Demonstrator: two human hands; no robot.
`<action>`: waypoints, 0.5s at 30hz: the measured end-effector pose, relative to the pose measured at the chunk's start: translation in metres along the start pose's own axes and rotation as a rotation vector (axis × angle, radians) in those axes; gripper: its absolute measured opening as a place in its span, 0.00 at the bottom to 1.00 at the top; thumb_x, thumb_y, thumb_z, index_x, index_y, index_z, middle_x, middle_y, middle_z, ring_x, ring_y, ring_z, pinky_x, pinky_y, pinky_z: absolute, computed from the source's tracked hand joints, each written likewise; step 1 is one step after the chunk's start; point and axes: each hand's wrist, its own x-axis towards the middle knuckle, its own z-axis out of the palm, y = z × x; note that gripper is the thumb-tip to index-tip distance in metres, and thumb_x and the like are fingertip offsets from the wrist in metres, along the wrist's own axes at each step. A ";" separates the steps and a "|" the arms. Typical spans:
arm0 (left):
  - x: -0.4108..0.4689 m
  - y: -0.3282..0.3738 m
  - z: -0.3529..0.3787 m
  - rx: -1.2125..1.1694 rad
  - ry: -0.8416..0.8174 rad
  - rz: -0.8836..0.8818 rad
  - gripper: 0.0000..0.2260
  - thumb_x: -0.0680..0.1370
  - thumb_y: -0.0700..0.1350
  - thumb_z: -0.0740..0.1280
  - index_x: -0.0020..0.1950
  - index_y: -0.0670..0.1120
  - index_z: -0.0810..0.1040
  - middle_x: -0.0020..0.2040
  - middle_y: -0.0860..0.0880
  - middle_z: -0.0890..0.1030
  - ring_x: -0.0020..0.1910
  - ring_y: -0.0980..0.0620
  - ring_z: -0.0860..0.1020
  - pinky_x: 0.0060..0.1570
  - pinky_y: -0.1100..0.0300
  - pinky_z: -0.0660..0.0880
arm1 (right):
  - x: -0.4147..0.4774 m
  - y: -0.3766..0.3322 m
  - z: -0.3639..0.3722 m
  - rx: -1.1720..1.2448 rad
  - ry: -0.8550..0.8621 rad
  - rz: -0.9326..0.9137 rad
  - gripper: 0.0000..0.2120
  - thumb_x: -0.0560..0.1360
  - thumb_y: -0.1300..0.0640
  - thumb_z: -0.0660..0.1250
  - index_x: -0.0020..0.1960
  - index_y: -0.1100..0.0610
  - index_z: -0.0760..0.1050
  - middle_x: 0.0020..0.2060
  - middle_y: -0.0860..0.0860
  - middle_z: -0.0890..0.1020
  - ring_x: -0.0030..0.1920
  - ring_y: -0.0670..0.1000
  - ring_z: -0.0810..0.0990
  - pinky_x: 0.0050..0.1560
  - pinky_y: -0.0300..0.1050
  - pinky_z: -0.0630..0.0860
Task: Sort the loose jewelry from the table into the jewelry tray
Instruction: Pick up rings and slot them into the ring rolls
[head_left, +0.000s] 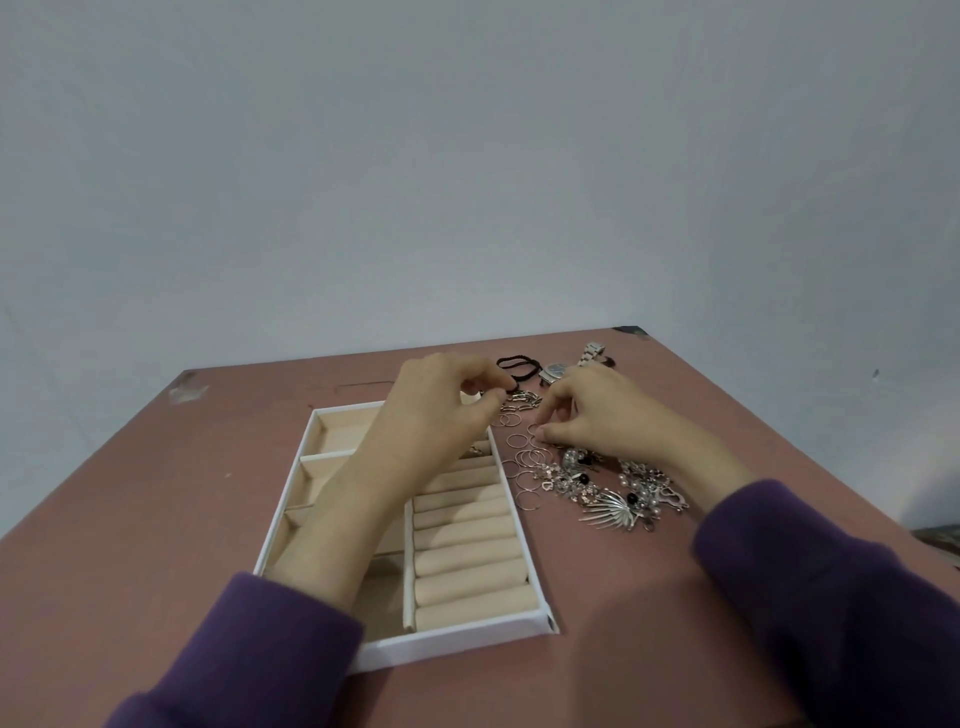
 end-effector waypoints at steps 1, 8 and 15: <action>0.000 0.001 0.000 0.001 0.002 -0.002 0.07 0.75 0.43 0.66 0.49 0.49 0.83 0.36 0.60 0.78 0.38 0.63 0.73 0.36 0.81 0.64 | 0.000 0.000 0.000 0.025 -0.009 0.004 0.03 0.68 0.53 0.73 0.41 0.52 0.83 0.29 0.43 0.79 0.33 0.39 0.75 0.34 0.31 0.67; -0.001 0.001 0.000 0.011 -0.006 0.012 0.08 0.75 0.42 0.66 0.50 0.48 0.83 0.36 0.59 0.76 0.41 0.60 0.74 0.37 0.82 0.63 | 0.002 0.002 0.002 -0.058 0.000 -0.044 0.04 0.70 0.53 0.71 0.37 0.50 0.79 0.34 0.43 0.71 0.45 0.45 0.68 0.48 0.41 0.67; 0.000 -0.001 0.002 0.015 -0.001 0.016 0.08 0.75 0.42 0.66 0.50 0.49 0.83 0.39 0.57 0.79 0.42 0.60 0.74 0.37 0.82 0.63 | -0.001 -0.002 0.000 -0.063 0.029 -0.102 0.05 0.71 0.56 0.69 0.36 0.53 0.78 0.33 0.43 0.72 0.44 0.46 0.69 0.46 0.39 0.68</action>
